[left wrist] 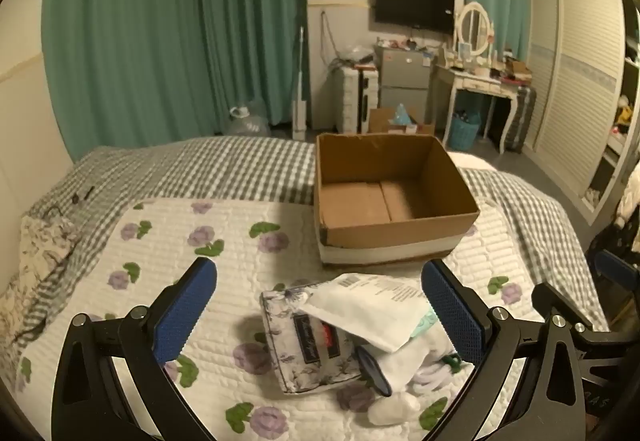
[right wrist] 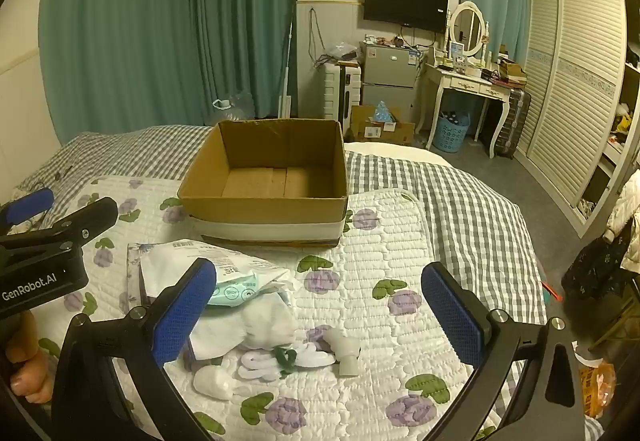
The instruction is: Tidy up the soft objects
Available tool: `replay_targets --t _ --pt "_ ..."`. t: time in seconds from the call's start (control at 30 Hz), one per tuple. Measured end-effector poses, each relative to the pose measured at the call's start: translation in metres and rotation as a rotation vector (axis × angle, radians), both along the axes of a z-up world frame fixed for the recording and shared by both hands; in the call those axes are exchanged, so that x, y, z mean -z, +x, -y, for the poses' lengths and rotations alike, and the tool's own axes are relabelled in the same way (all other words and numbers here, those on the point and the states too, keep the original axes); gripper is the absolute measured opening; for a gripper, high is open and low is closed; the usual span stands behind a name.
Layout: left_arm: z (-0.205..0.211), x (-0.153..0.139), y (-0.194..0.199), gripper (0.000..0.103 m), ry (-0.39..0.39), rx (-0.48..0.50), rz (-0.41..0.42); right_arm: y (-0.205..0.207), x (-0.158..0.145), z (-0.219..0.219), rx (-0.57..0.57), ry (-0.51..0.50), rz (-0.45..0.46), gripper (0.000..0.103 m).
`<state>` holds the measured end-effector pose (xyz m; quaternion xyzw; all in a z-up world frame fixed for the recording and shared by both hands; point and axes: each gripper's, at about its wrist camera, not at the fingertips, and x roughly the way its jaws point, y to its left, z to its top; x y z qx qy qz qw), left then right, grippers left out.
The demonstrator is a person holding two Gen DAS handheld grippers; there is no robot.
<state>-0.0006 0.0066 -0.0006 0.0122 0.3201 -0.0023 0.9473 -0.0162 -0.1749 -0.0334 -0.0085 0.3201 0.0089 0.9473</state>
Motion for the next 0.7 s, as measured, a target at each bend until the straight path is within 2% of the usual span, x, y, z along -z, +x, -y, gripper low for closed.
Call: replay_targets --t 0.7 --pt "-0.0008 -0.0011 0.0059 0.103 0.013 -0.017 0.019 0.0004 0.0002 -0.0001 -0.003 0.009 0.000 0.103"
